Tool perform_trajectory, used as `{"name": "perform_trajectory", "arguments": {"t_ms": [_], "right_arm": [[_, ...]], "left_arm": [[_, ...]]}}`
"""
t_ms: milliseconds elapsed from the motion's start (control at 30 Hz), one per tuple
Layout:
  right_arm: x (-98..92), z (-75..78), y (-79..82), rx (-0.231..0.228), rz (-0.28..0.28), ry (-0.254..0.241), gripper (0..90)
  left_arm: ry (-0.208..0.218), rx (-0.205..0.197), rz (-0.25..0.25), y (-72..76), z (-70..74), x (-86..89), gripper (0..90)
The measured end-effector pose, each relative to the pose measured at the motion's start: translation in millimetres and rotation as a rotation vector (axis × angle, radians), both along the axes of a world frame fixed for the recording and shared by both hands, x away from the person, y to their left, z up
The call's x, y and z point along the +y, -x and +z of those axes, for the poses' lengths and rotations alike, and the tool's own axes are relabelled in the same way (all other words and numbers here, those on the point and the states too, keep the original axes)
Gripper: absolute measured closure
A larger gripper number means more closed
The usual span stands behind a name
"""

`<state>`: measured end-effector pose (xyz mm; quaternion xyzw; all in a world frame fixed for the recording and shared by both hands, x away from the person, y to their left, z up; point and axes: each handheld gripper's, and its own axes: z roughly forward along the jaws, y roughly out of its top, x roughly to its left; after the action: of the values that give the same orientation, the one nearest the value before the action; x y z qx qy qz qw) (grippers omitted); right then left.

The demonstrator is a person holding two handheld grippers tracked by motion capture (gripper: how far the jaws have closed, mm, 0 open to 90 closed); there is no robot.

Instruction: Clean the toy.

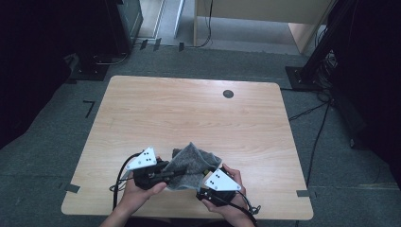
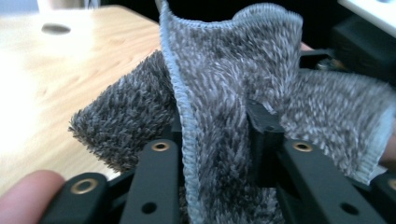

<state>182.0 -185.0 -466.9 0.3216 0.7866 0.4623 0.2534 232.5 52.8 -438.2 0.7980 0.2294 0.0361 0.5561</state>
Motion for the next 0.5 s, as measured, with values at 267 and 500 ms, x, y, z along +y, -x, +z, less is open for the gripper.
{"name": "perform_trajectory", "arguments": {"t_ms": [267,500], "right_arm": [[-1.6,2.2,1.5,-0.003,0.001,-0.021,34.9],[1.8,0.4,2.1,0.002,0.004,0.0,34.9]], "left_arm": [[-0.013,0.081,0.089,-11.5,-6.2,10.7,72.2],[-0.025,0.063,0.083,-9.6,-5.4,8.2,71.7]]}}
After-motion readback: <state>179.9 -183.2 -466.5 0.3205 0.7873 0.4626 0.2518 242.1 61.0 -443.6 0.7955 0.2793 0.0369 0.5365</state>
